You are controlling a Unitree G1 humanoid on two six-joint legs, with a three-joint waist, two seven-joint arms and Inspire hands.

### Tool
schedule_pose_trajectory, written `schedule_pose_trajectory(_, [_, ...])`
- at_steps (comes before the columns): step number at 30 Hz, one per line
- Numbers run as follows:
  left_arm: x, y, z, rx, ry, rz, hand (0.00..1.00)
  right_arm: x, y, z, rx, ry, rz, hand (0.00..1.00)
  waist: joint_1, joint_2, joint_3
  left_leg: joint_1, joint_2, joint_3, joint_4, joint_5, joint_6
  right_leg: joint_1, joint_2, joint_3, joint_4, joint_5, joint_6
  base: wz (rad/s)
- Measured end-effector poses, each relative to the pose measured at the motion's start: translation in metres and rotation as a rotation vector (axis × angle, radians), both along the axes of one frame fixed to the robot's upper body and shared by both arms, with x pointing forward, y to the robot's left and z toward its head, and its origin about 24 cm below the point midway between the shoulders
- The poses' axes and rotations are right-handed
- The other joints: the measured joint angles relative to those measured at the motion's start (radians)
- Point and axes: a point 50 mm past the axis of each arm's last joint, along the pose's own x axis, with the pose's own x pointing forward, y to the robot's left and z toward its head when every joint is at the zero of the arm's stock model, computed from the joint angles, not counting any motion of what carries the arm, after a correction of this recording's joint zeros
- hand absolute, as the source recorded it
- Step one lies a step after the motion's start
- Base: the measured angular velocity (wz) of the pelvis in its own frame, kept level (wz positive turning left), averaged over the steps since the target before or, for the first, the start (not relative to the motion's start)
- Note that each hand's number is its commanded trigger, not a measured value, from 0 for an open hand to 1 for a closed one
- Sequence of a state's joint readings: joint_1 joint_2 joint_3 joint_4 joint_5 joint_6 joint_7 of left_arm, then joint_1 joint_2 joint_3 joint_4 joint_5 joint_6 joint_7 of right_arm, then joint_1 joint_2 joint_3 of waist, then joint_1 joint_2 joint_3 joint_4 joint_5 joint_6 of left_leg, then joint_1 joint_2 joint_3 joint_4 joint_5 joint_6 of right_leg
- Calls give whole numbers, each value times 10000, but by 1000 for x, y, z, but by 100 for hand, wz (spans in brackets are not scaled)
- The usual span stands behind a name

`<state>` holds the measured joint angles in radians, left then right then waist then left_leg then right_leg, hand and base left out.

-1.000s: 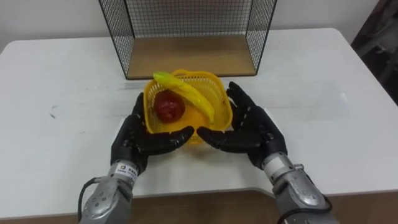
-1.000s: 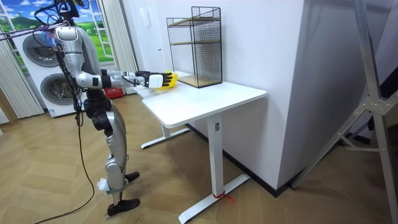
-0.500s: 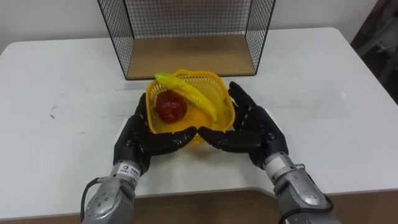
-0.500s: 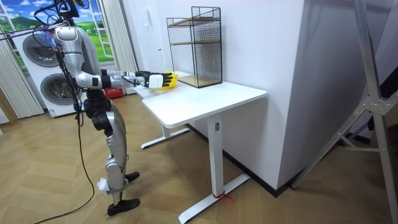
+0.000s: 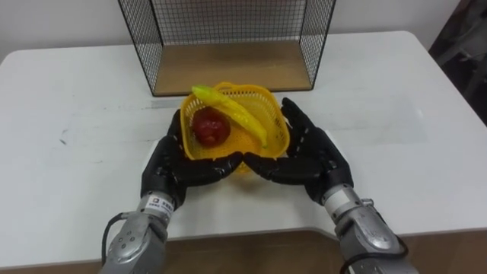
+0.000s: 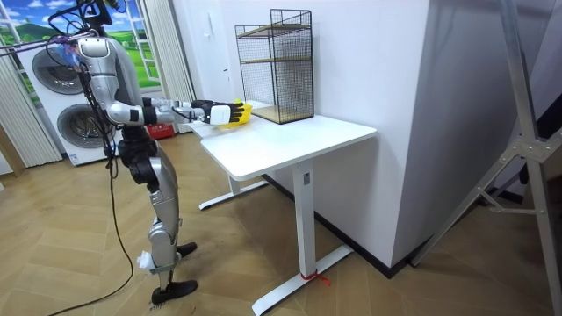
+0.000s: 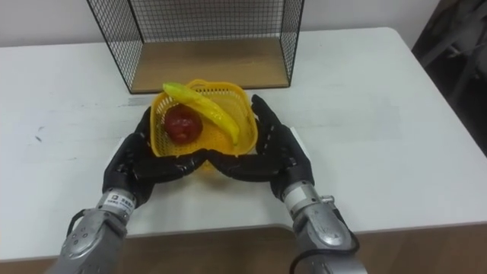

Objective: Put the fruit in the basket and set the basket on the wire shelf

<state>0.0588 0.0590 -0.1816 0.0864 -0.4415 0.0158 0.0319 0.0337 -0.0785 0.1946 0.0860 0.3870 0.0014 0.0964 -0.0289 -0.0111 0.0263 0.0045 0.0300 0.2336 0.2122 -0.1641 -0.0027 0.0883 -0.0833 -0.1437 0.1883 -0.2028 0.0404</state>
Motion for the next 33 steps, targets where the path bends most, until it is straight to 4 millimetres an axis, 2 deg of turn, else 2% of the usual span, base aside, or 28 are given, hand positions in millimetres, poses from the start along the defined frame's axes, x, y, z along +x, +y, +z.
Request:
schedule_pose_trajectory(15, [8,-4,8,-65,-338,-160,0,6,0,5,-36,-141,-329,0,74,-52,-33,78,5,63,-7,1,-1,-35,1,166,4,1,-1,-3])
schedule_pose_trajectory(22, [15,-6,16,-22,-649,-252,0,13,1,14,-59,-548,-503,0,59,-158,-120,82,35,29,20,2,-1,-9,31,152,16,31,-24,0])
schedule_pose_trajectory(33, [18,-7,20,-38,-853,-296,0,14,0,17,-39,-741,-641,0,-5,-147,-117,84,40,-138,98,2,-2,146,43,22,10,36,-28,3])
